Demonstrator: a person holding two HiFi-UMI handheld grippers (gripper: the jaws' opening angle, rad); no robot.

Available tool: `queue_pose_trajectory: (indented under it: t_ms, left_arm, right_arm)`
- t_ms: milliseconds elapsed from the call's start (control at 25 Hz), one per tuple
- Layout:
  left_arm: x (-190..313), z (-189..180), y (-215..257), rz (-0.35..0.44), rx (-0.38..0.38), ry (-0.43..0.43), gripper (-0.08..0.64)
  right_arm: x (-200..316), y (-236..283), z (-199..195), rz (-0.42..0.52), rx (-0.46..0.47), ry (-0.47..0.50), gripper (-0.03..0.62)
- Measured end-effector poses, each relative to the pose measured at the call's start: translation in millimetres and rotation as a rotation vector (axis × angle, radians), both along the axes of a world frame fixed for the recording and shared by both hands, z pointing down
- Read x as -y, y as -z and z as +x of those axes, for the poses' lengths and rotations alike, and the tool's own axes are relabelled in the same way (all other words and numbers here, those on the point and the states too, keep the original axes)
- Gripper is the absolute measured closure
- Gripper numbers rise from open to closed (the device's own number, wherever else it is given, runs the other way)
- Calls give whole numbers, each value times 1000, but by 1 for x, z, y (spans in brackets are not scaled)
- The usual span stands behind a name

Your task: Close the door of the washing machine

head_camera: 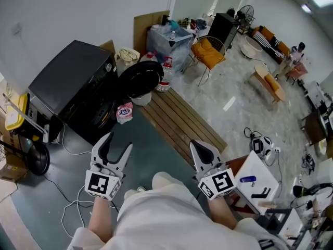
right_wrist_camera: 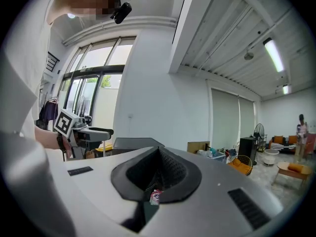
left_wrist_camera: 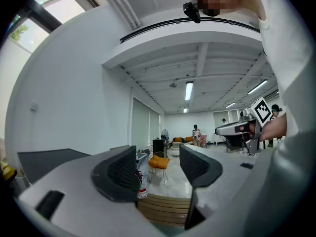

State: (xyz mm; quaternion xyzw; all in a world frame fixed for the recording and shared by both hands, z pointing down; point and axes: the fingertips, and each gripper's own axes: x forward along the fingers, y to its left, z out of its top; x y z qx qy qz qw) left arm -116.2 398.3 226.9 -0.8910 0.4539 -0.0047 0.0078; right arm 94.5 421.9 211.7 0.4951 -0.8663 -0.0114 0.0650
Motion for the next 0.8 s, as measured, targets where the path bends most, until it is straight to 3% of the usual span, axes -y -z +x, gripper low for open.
queue_pose_trajectory:
  t_ms: [200, 400, 640, 800]
  left_arm:
    - [19, 17, -15, -36, 36, -28, 268]
    - [54, 23, -38, -106, 83, -6, 224]
    - [144, 37, -57, -172, 107, 79, 221]
    - [225, 65, -52, -188, 118, 105, 221]
  right_arm:
    - [16, -10, 20, -33, 32, -52, 594]
    - [62, -30, 24, -63, 75, -21, 594]
    - [186, -41, 35, -76, 106, 64, 594]
    - [271, -34, 55, -72, 101, 114, 594]
